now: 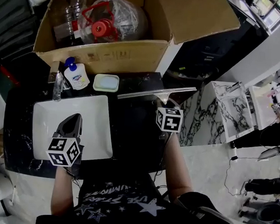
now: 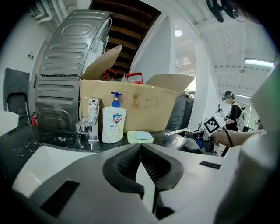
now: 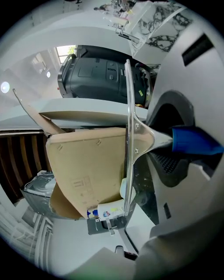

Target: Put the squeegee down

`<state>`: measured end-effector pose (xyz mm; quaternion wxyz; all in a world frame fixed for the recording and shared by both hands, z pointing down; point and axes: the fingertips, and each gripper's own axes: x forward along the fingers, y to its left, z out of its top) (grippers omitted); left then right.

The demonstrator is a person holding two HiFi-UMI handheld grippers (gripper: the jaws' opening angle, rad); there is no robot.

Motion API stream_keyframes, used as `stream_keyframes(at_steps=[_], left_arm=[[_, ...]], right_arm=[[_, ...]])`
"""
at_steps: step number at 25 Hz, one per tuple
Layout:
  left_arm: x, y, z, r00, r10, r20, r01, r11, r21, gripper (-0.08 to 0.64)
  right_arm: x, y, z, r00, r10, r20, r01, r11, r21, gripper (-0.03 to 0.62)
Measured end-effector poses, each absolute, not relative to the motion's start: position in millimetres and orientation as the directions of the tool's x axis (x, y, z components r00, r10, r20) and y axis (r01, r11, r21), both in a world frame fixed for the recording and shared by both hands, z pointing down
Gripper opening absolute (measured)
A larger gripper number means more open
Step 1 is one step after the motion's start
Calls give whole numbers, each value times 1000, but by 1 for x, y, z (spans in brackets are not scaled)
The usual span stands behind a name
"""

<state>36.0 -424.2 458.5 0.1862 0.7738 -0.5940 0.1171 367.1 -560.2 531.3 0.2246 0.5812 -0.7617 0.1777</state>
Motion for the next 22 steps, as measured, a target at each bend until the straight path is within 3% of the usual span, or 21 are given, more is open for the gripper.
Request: stream_keyframes(at_steps=[8,22], left_arm=[[40,-456,468,265,-862,432,-964,-223,147,20],[42,-478,486,303,-833,462,-953,-250,173,20]], right_arm=[[378,-617,546,-154,-770,619,-976,217,28,147],[369,-644,565,-111,-652,750,-951,289,111,147]])
